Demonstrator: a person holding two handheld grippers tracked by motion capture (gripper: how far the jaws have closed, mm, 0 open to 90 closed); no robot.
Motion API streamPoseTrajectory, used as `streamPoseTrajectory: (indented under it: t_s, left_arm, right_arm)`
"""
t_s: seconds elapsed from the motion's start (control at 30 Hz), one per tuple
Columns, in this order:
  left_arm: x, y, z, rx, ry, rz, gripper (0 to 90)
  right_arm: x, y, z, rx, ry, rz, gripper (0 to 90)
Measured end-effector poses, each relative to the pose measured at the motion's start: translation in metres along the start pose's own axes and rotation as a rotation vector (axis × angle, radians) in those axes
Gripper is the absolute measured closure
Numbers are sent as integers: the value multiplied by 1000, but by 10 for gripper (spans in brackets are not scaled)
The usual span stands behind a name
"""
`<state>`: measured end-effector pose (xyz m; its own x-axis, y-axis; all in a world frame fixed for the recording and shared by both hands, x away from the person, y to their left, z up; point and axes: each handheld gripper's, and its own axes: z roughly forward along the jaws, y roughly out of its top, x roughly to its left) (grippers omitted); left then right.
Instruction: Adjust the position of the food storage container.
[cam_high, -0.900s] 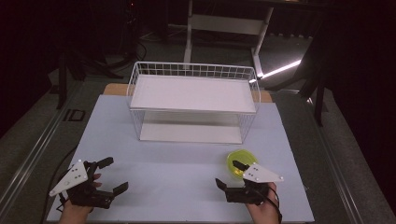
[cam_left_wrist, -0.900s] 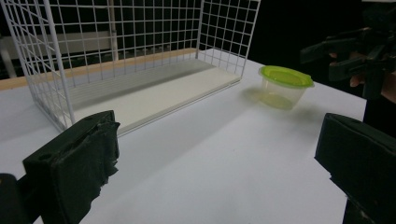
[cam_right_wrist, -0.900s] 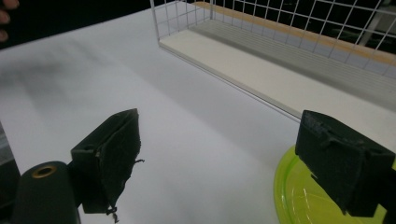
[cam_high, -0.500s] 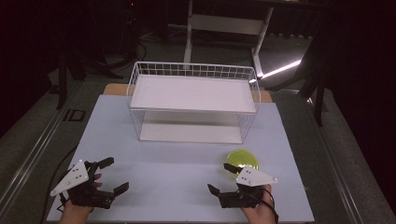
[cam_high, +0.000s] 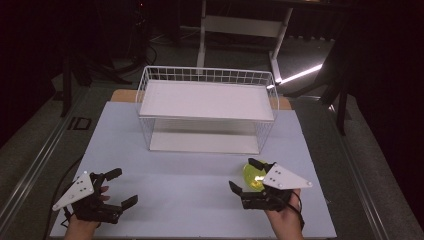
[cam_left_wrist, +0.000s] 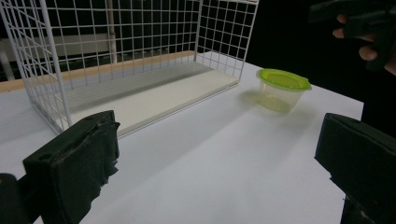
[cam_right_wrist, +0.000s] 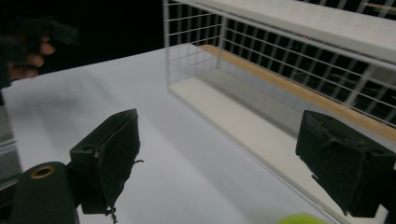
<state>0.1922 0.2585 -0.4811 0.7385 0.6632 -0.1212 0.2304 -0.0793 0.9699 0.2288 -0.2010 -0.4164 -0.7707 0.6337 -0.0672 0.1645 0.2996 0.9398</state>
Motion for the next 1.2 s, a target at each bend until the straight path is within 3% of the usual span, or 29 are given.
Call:
streamPoseTrajectory:
  t_s: [0.2, 0.37, 0.63, 0.73, 0.83, 1.2]
  left_arm:
    - [0, 0, 0, -2, -5, -5, 4]
    - [0, 0, 0, -5, -4, -8, 4]
    - [1, 0, 1, -8, -7, -14, 4]
    - [1, 0, 1, -7, -6, -16, 4]
    - [1, 0, 1, -10, -7, -21, 4]
    - [1, 0, 2, -9, -9, -17, 4]
  right_arm:
    - [-27, 7, -7, -5, -34, 59, 126]
    - [-49, 4, -11, -11, -88, 102, 134]
    - [-81, -12, -12, 52, -192, 161, 149]
    - [-92, -21, -14, 74, -230, 186, 189]
    - [-101, -30, -16, 96, -271, 210, 287]
    - [-119, -66, -26, 179, -374, 234, 512]
